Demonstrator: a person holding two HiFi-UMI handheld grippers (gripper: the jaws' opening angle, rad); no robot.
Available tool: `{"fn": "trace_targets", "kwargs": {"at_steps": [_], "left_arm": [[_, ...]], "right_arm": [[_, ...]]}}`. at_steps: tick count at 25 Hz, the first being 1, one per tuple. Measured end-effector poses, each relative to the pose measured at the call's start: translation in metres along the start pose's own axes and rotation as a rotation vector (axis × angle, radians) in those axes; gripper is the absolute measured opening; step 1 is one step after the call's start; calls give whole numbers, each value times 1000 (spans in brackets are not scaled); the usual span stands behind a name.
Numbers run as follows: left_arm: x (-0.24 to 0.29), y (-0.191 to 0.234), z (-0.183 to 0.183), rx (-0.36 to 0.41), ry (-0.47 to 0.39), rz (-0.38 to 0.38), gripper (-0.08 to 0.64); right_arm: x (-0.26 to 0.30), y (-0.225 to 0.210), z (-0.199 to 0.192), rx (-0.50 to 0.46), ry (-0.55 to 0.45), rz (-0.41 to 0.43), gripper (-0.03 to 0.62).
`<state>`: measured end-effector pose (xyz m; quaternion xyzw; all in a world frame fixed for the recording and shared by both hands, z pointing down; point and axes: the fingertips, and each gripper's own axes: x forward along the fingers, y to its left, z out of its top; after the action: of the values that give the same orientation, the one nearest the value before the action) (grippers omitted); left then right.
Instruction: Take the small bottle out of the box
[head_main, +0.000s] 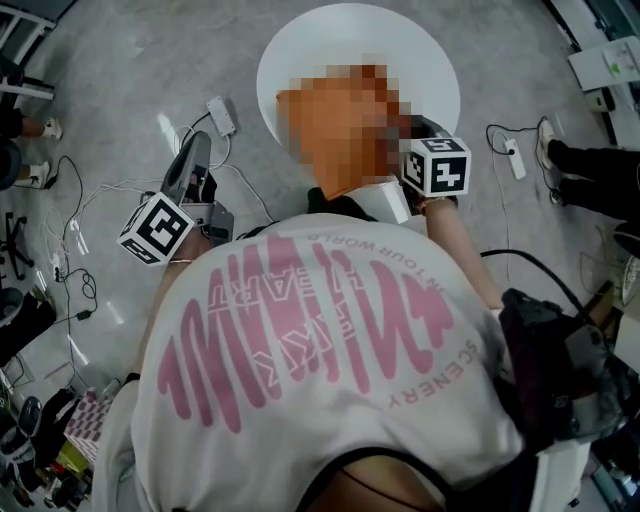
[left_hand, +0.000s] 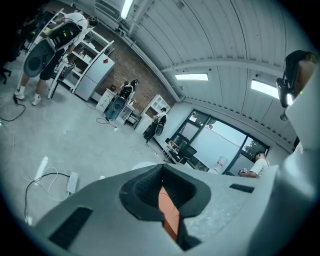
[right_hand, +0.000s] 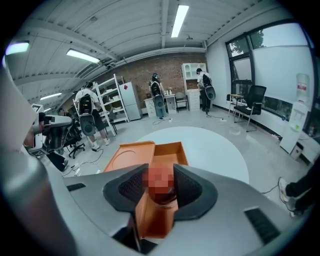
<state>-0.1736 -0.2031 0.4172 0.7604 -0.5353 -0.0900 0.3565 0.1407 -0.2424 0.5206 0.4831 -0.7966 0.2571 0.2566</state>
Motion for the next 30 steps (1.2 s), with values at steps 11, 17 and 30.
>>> {"fn": "trace_targets", "kwargs": {"at_steps": [11,17,30], "left_arm": [[-29,-4,12,2,4,-86,8],[-52,1,20,38,22,-123,8],[-111,21,14,52,75,-178,8]], "right_arm": [[-53,21,19,-2,-80,-108,152],[-77,45,21,2,-117,-162,152],[-124,112,7,2,-160,-233,152]]}}
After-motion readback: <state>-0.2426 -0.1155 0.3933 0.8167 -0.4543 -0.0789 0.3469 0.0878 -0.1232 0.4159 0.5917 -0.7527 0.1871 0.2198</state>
